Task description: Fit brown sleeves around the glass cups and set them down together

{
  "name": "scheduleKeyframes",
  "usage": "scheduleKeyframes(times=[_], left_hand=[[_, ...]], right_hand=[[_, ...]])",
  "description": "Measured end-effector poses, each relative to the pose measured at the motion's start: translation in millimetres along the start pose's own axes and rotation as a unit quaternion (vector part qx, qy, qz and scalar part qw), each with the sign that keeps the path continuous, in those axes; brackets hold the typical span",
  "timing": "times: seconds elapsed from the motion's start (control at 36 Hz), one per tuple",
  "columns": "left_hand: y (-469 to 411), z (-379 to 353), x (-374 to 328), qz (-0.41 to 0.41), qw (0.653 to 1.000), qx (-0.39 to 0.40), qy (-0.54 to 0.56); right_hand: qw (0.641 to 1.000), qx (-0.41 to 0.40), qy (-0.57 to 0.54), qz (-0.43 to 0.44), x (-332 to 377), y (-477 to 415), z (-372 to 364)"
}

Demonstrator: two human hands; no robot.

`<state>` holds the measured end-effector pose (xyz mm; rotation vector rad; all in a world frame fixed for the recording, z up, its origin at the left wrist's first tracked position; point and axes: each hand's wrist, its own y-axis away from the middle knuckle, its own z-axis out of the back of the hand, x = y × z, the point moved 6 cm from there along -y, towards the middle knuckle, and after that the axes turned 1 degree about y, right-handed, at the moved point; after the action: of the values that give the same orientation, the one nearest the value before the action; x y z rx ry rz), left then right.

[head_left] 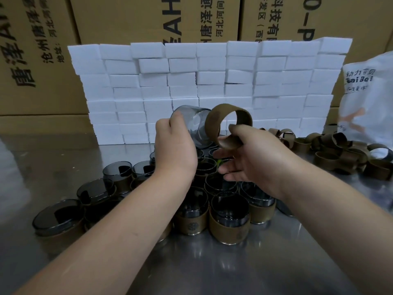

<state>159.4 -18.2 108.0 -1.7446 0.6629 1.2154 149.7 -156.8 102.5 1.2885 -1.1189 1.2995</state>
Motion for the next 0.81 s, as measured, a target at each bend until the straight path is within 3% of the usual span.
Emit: scheduleKeyframes(times=[0.28,0.36,0.47,0.58,0.67,0.81], left_hand=[[10,-8,-8,-0.06,0.997,0.041,0.014],[11,-11,-8,-0.063,0.995,0.071,0.009],[18,-10,-15,-0.145,0.985,0.06,-0.067],[25,-14,-16,-0.164,0.979,0.122,-0.003],[31,-24,-15,-0.22,0.952,0.195,-0.086],[30,-29,-9,-0.2,0.935,0.189,-0.226]], right_hand=[[0.98,0.136,-0.135,-0.048,-13,5,-28],[0.975,0.145,-0.161,-0.044,-12,5,-27],[0.972,0.143,-0.184,-0.024,-9,5,-25],[0.97,0.119,-0.211,-0.011,-7,3,-21],[0.963,0.101,-0.248,-0.016,-7,1,-18],[0.958,0.086,-0.274,-0.014,-8,2,-18]])
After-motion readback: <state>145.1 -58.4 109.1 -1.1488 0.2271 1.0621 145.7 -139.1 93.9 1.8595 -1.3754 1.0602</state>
